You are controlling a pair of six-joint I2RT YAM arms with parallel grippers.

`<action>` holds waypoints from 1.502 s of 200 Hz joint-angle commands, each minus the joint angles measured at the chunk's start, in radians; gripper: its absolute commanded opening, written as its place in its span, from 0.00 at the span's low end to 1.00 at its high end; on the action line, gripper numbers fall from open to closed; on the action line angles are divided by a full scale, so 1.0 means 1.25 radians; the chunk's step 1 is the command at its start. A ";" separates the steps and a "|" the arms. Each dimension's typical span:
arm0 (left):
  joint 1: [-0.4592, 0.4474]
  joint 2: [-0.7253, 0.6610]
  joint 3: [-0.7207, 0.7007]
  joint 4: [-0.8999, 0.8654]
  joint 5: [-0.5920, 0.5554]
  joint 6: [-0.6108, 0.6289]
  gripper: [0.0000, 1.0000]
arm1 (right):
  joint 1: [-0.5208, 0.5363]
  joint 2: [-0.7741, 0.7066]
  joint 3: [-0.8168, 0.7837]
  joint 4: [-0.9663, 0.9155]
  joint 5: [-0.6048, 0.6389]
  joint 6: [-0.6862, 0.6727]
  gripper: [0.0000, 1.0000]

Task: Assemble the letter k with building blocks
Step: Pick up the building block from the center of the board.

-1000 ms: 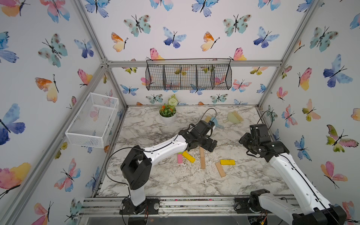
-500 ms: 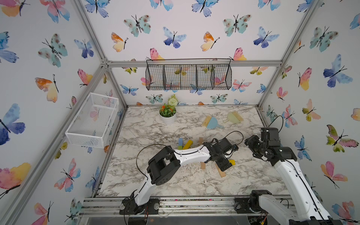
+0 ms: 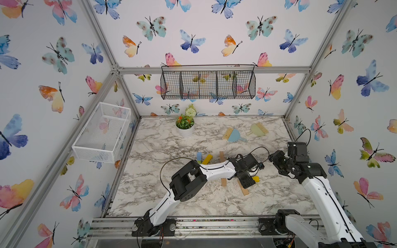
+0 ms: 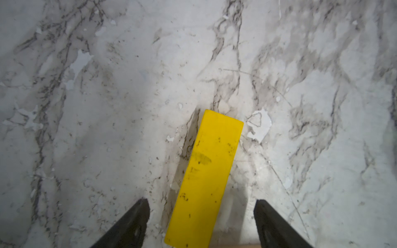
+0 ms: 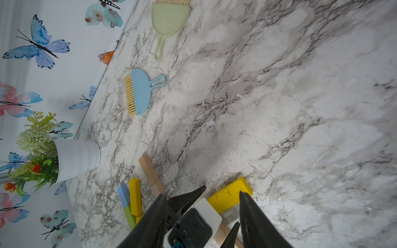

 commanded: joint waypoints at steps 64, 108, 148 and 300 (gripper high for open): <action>-0.019 0.032 0.018 -0.004 -0.007 0.018 0.61 | -0.006 -0.008 -0.018 0.012 -0.009 -0.014 0.56; -0.021 0.036 0.012 -0.004 -0.002 0.020 0.49 | -0.006 -0.009 -0.018 0.009 -0.007 -0.015 0.56; -0.020 0.030 0.001 -0.004 -0.021 0.023 0.41 | -0.006 -0.006 -0.021 0.014 -0.013 -0.013 0.56; 0.079 -0.050 -0.044 0.049 -0.050 -0.057 0.31 | -0.006 -0.065 -0.046 0.060 -0.021 0.004 0.55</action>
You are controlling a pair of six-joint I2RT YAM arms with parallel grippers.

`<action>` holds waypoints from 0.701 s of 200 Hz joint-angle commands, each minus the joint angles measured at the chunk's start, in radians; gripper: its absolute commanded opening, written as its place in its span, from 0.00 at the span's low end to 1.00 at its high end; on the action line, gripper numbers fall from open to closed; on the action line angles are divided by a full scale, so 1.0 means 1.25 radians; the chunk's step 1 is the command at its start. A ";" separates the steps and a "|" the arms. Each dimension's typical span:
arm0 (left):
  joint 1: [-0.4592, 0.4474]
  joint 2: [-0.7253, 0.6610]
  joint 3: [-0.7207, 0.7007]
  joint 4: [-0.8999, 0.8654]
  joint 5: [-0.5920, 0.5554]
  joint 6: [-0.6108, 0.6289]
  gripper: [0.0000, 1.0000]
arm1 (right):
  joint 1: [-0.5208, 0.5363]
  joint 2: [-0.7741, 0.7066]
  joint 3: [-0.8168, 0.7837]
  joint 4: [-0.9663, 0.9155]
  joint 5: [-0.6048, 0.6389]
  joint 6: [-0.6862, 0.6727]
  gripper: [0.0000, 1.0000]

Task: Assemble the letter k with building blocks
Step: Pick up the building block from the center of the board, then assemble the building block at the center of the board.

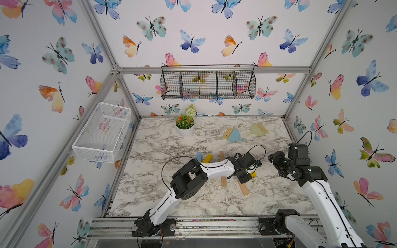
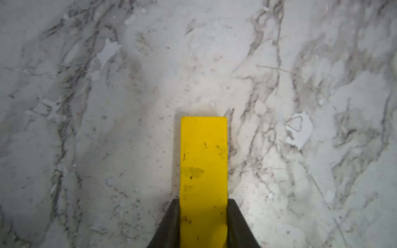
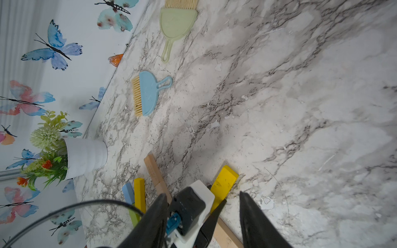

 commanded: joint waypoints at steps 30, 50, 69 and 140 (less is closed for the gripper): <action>0.066 -0.081 -0.037 0.017 -0.007 -0.024 0.31 | -0.004 -0.008 -0.035 0.031 -0.023 0.005 0.55; 0.078 -0.087 -0.033 0.009 -0.020 -0.014 0.32 | -0.005 -0.008 -0.046 0.041 -0.033 0.009 0.55; 0.095 -0.091 -0.029 0.004 -0.015 -0.014 0.32 | -0.005 -0.007 -0.050 0.044 -0.034 0.008 0.55; 0.137 -0.076 -0.003 -0.017 -0.047 -0.064 0.33 | -0.005 -0.001 -0.066 0.055 -0.046 0.004 0.55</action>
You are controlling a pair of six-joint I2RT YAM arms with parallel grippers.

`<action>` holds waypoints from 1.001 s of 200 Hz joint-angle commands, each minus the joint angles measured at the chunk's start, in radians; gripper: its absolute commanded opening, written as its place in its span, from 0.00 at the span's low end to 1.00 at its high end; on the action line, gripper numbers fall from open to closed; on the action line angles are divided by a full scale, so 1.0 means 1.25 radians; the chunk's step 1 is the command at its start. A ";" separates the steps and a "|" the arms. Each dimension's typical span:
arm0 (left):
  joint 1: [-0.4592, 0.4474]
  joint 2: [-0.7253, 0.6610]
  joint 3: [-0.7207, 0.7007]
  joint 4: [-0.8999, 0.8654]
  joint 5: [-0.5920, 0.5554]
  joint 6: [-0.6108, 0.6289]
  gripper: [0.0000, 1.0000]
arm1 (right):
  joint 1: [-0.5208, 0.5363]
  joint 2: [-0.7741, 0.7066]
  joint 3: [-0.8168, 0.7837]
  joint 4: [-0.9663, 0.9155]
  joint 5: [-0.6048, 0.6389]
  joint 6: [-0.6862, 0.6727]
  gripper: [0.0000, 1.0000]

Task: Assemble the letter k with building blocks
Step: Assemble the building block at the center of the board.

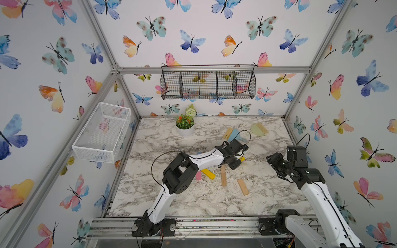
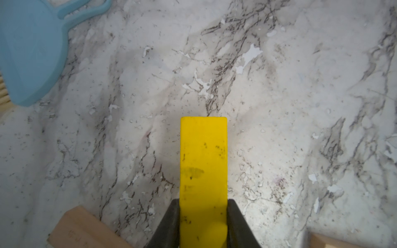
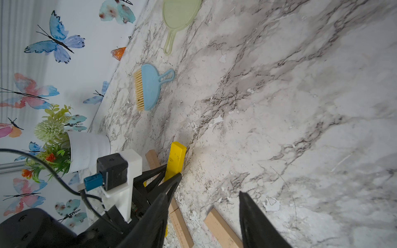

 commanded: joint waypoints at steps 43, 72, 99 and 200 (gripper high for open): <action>0.038 -0.018 0.003 -0.018 -0.015 -0.062 0.33 | -0.005 0.010 -0.020 0.019 -0.020 -0.001 0.55; 0.038 -0.025 -0.012 -0.019 -0.017 -0.092 0.33 | -0.005 0.015 -0.028 0.026 -0.028 -0.002 0.55; 0.039 -0.034 -0.031 -0.019 -0.023 -0.130 0.32 | -0.005 0.026 -0.028 0.023 -0.032 -0.008 0.55; 0.030 -0.042 -0.049 -0.019 -0.022 -0.176 0.33 | -0.005 0.036 -0.035 0.028 -0.043 -0.013 0.55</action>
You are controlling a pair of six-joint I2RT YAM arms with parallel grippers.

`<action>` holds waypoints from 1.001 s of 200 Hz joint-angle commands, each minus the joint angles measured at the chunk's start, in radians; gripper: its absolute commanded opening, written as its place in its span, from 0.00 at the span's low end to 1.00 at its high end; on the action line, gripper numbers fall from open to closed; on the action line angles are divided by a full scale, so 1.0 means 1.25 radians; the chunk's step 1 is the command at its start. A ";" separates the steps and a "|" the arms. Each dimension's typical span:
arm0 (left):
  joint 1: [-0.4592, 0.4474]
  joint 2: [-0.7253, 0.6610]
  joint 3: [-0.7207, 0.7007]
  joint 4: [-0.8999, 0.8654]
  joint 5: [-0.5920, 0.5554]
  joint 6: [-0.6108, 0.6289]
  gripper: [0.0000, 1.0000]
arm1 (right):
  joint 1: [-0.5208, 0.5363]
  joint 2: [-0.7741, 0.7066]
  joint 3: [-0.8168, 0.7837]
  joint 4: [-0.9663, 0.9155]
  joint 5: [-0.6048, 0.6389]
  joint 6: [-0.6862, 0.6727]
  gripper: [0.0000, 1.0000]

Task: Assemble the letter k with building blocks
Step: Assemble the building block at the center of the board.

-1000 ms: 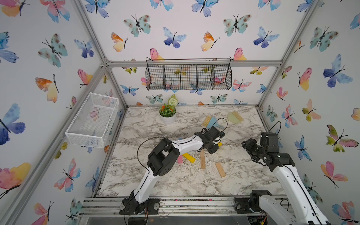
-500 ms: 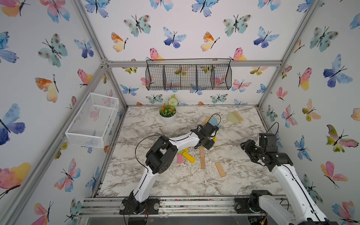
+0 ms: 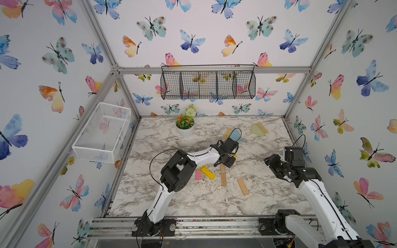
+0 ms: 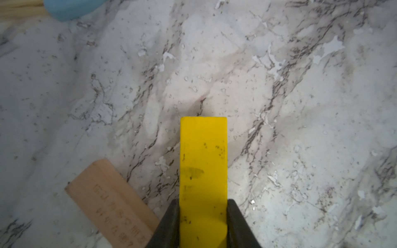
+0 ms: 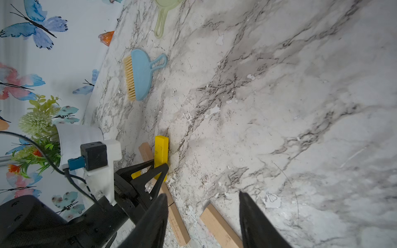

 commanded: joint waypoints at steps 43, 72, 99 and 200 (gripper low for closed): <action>-0.006 -0.028 0.001 -0.010 -0.003 -0.014 0.33 | -0.005 -0.002 -0.012 0.006 -0.008 -0.009 0.55; -0.008 -0.023 0.005 -0.010 -0.001 -0.015 0.34 | -0.005 0.000 -0.015 0.007 -0.009 -0.009 0.55; -0.011 -0.015 0.007 -0.011 0.001 -0.018 0.35 | -0.005 -0.001 -0.016 0.008 -0.008 -0.009 0.55; -0.013 -0.003 0.001 -0.011 0.005 -0.020 0.36 | -0.005 -0.001 -0.024 0.009 -0.010 -0.007 0.55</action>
